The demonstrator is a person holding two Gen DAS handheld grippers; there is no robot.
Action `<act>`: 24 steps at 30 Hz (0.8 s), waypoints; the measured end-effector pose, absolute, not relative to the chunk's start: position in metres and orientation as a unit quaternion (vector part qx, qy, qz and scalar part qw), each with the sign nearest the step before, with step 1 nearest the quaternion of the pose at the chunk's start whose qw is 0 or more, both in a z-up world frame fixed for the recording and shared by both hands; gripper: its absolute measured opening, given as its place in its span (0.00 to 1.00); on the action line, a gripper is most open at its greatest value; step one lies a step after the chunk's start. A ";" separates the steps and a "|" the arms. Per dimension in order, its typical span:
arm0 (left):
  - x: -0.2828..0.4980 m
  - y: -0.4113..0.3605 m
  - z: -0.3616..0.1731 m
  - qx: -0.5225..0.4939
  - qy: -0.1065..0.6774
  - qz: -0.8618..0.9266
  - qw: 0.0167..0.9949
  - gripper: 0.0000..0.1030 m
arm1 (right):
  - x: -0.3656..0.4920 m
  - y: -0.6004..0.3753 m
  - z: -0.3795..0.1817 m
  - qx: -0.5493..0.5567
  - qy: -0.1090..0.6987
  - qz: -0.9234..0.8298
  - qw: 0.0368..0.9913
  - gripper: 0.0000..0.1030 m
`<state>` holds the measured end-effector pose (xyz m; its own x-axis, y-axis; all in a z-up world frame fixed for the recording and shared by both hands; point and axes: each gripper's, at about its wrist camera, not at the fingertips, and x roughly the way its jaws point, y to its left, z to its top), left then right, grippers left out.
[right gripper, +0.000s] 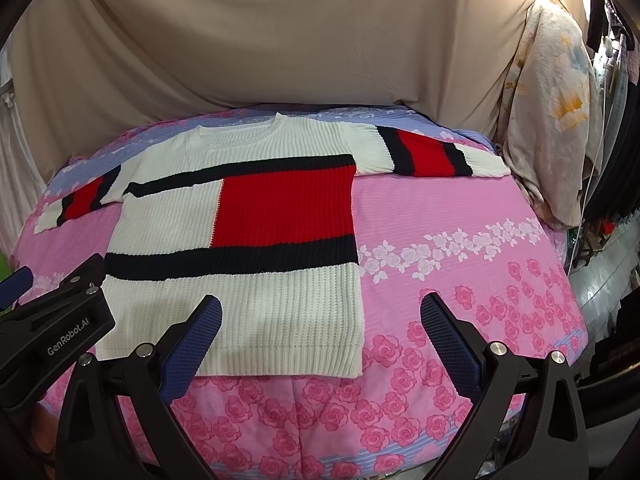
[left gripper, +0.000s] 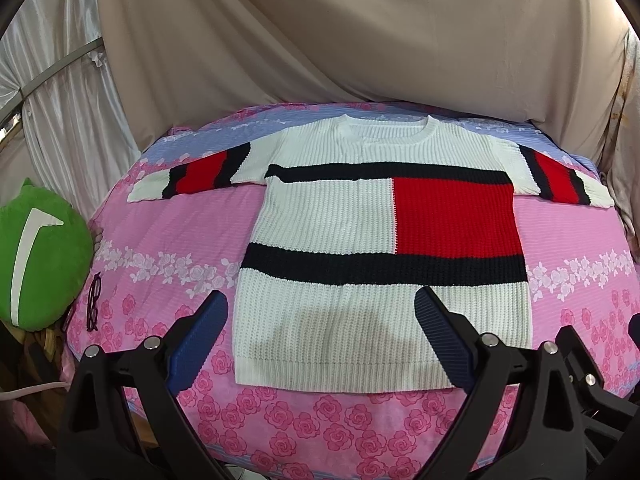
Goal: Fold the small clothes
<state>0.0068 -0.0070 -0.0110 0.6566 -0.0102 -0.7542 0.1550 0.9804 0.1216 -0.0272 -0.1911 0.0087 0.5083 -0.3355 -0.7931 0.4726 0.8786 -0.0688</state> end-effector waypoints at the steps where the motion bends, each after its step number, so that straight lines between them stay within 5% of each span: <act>1: 0.007 -0.007 -0.011 0.088 0.412 -0.045 0.906 0.90 | -0.027 -0.191 0.008 0.078 0.438 -0.233 0.865 0.95; 24: 0.007 0.001 -0.015 0.088 0.414 -0.044 0.905 0.89 | -0.022 -0.184 0.009 0.068 0.437 -0.226 0.868 0.95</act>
